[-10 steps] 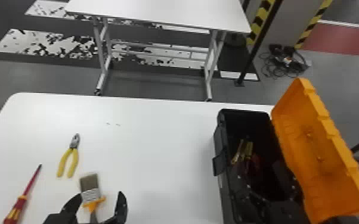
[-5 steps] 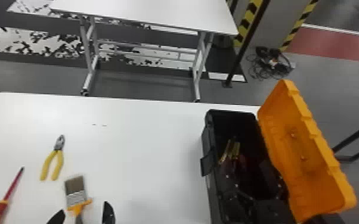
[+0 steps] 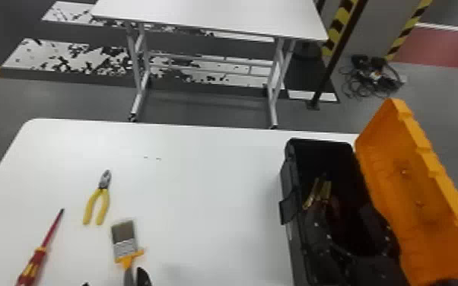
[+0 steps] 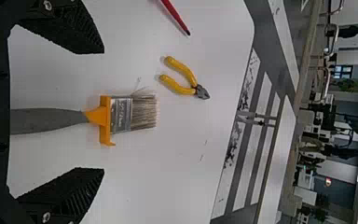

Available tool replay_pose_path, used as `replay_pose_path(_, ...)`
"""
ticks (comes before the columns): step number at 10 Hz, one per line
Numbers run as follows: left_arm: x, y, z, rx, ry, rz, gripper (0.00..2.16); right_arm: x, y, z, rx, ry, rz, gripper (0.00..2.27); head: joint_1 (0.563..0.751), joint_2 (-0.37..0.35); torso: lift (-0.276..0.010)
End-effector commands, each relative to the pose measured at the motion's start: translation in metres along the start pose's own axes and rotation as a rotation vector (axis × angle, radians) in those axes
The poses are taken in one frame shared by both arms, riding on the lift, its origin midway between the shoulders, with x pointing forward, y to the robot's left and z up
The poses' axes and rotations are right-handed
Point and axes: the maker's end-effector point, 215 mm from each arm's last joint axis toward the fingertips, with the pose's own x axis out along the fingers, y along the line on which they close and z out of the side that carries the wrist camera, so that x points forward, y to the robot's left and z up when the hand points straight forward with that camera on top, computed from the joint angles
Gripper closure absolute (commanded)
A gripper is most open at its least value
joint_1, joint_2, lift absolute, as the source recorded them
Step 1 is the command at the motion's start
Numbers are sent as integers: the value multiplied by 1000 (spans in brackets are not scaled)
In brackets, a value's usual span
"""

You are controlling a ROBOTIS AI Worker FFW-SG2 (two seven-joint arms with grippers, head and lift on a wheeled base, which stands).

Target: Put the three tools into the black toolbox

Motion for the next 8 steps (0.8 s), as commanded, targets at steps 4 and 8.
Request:
replay_pose_path(4, 4, 0, -11, -24, 57, -1, 144, -1, 0, 5, 0, -14, 3, 103, 695, -120, -51)
replay_pose_path(8, -6, -14, -5, -28, 177, -42, 144, 0, -2, 5, 2, -12, 5, 103, 695, -131, -51)
